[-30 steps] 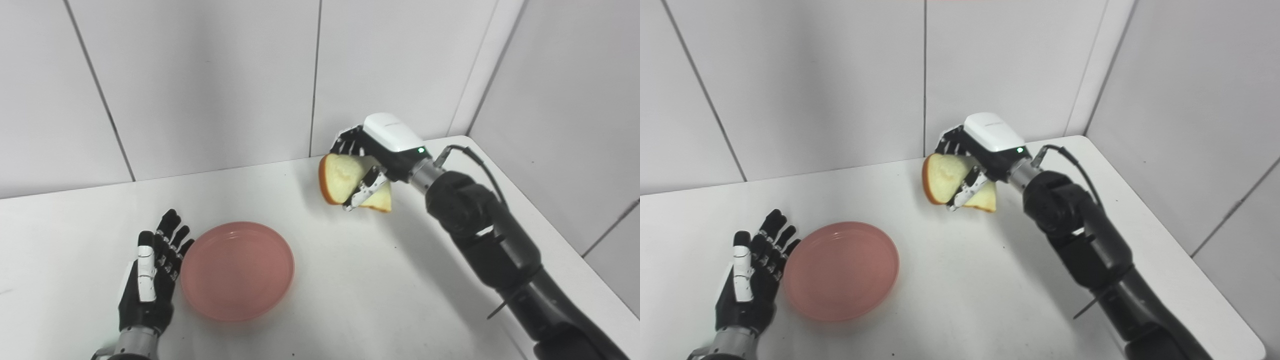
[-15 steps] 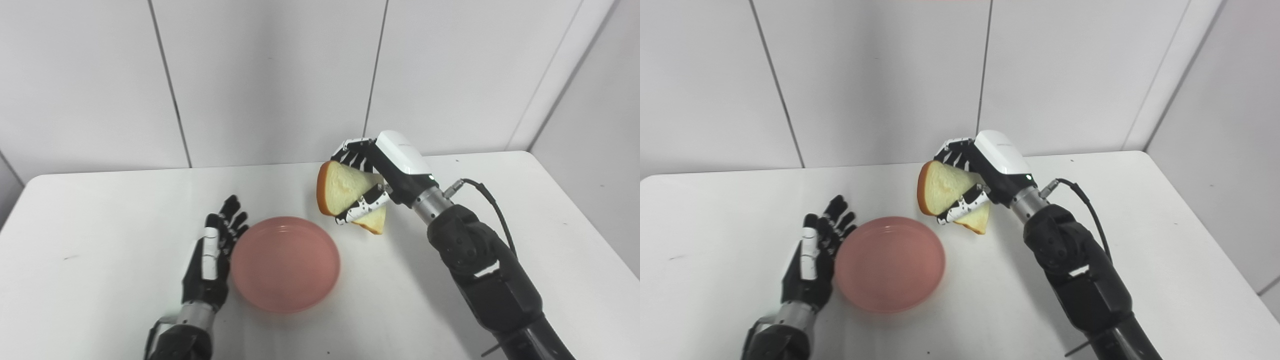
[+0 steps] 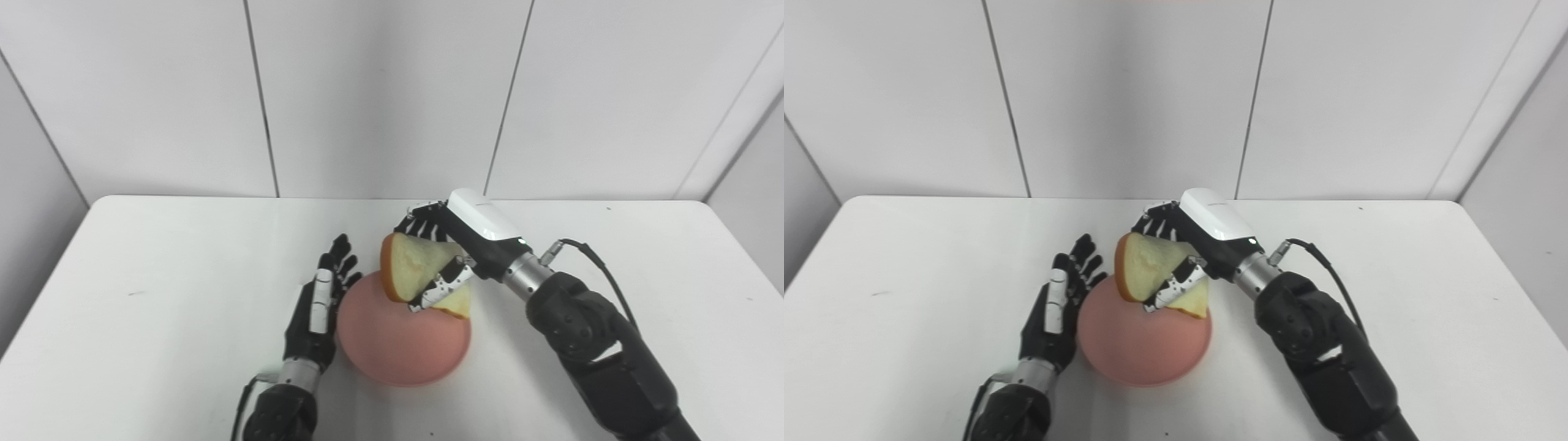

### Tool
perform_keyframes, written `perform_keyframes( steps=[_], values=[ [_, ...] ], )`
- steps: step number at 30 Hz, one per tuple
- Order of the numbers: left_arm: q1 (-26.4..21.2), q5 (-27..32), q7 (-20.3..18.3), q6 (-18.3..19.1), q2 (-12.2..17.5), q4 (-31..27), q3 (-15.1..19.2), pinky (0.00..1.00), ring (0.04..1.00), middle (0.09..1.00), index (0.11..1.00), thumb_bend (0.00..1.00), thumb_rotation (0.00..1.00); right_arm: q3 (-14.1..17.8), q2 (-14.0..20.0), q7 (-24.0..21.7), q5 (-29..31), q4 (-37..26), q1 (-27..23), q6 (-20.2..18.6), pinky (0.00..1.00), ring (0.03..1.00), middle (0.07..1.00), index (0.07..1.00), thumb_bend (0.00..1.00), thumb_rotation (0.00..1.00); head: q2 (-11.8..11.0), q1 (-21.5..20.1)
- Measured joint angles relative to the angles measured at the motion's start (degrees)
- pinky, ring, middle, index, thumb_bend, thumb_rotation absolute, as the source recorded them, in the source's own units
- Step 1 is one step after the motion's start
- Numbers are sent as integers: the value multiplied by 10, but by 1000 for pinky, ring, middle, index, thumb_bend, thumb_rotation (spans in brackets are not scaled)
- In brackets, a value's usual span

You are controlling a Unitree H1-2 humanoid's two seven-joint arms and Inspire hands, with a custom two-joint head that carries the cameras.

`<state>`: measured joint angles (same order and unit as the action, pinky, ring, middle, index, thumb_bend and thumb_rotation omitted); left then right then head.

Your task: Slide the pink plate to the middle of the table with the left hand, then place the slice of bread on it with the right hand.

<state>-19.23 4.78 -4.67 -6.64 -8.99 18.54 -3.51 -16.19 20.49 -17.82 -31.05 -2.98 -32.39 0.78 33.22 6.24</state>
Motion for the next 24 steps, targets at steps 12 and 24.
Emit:
perform_keyframes(
  steps=[12,24],
  values=[
    [-16,-35,33,-36,-11,39,-13,920,942,966,891,791,1000,-27,14,-23,-14,23,-4,17,333,410,503,502,517,0,7,20],
    [-17,-42,42,-35,-15,40,-16,929,945,968,900,797,1000,-55,21,-71,-39,37,-4,24,392,436,521,486,517,0,7,18]
  ],
)
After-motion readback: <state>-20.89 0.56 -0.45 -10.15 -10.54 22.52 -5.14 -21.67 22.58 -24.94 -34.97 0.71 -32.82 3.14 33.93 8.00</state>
